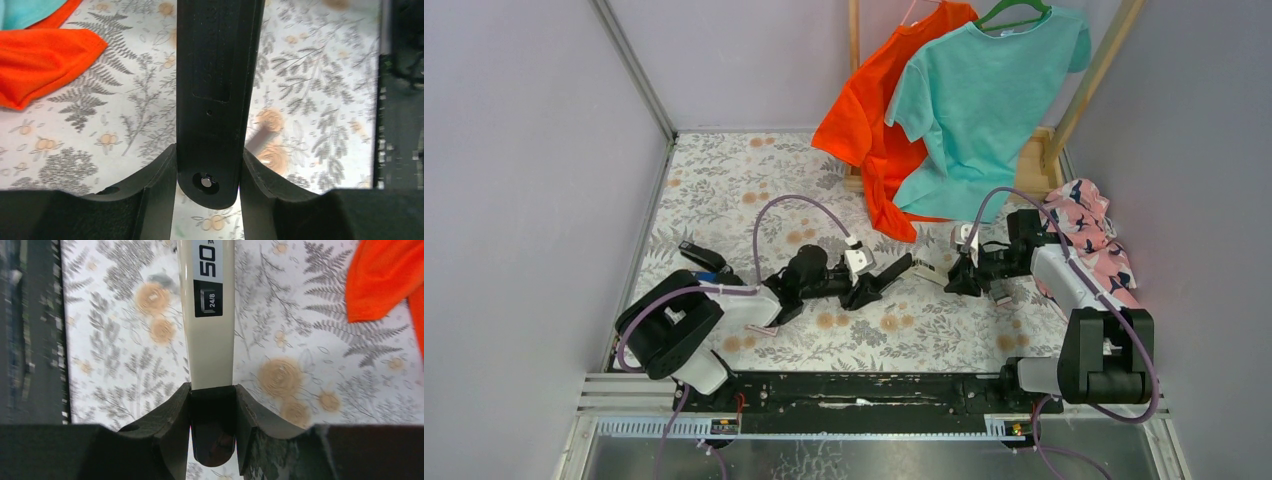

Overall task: Unload the staples from the stapler
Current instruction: Unload the staple at the center of the board, then place the stapler at the center of the board.

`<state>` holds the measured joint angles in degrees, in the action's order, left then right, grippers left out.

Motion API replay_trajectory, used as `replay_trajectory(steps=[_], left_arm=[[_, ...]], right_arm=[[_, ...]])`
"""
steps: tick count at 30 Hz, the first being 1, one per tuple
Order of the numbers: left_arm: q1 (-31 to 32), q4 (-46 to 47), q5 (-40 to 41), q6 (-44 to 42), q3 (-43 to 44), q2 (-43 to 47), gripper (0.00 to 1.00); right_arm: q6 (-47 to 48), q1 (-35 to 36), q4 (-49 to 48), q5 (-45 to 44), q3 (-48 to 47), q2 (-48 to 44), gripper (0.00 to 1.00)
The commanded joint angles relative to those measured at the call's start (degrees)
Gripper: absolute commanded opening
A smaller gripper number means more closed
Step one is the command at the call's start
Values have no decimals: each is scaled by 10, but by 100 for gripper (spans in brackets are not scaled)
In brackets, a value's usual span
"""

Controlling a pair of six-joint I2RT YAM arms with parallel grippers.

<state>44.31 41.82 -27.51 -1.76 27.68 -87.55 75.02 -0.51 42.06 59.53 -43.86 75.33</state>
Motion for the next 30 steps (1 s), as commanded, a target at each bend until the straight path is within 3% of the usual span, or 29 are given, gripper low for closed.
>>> replay_trajectory(steps=[1, 7, 12, 15, 19, 22, 27, 30], left_arm=[[-14, -89, 92, -77, 49, -9, 0], [-14, -106, 104, -78, 57, -17, 0], [-9, -11, 52, 32, 61, -4, 0], [10, 88, 25, 143, 70, -4, 0], [34, 260, 32, 271, 71, -28, 2], [33, 371, 46, 366, 62, -54, 15], [34, 495, 23, 500, 87, -133, 41], [35, 500, 21, 526, 96, -148, 57]], right_arm=[[54, -4, -85, -101, 5, -9, 0], [39, -4, -89, -77, 2, -5, 0], [-16, 13, -18, 5, -56, -12, 0], [-118, 33, -15, 52, -98, -25, 0], [-303, 41, -89, 119, -123, -43, 0], [-454, 41, -178, 152, -117, -62, 0], [-740, 47, -420, 175, -48, -97, 0], [-845, 47, -537, 177, -20, -106, 0]])
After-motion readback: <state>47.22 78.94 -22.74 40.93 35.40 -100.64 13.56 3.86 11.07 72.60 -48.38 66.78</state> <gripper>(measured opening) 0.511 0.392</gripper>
